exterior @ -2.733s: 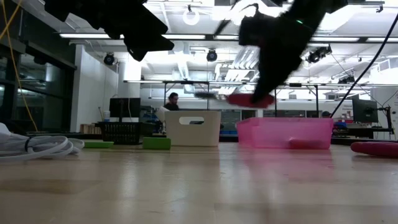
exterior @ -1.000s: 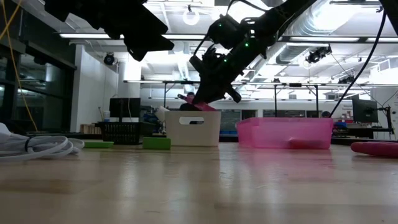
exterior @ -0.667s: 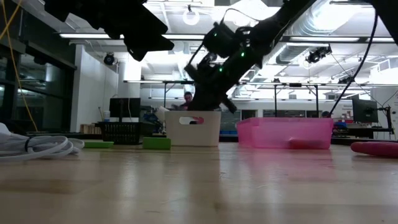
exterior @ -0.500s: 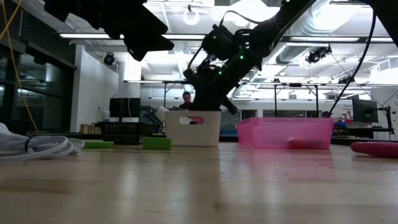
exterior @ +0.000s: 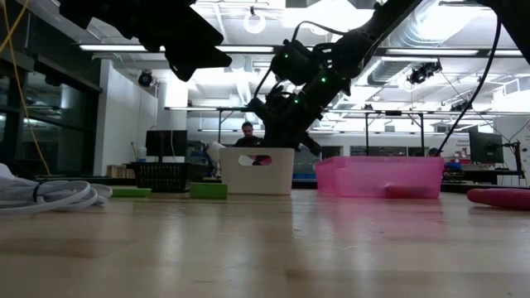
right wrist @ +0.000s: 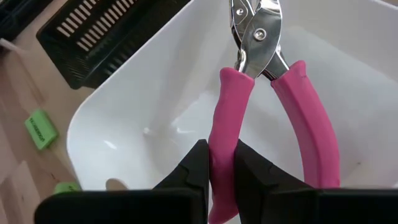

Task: Pick & Place School Supplies
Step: Put the left pink hole puncher into the white bin

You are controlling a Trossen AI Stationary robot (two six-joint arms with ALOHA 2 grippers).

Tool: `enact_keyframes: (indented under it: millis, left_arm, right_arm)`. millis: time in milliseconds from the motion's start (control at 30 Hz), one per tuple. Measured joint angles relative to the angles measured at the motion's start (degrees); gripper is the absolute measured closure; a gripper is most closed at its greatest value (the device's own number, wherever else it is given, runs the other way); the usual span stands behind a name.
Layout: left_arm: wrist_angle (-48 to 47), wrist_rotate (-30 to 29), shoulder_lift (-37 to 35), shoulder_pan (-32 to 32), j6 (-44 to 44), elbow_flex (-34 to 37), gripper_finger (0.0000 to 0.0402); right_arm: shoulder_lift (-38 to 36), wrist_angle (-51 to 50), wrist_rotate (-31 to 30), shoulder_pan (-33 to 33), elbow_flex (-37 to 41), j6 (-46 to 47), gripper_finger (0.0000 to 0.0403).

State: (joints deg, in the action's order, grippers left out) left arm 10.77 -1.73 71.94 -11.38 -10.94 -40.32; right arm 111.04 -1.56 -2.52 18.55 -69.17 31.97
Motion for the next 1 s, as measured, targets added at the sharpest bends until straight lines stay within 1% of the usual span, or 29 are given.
enact_keyframes:
  millis: [333, 467, 1000]
  left_arm:
    - [0.01, 0.02, 0.0, -0.01, 0.0, 0.0, 0.0214]
    - [0.0, 0.02, 0.0, -0.01, 0.0, 0.0, 0.0214]
    - [0.0, 0.02, 0.0, 0.0, 0.0, 0.0, 0.0214]
  right_arm:
    - [0.0, 0.05, 0.21, 0.24, 0.0, 0.39, 0.0366]
    - [0.0, 0.04, 1.31, 0.31, 0.0, 0.39, 0.0366]
    - [0.0, 0.04, 1.12, 0.88, 0.0, 0.96, 0.0366]
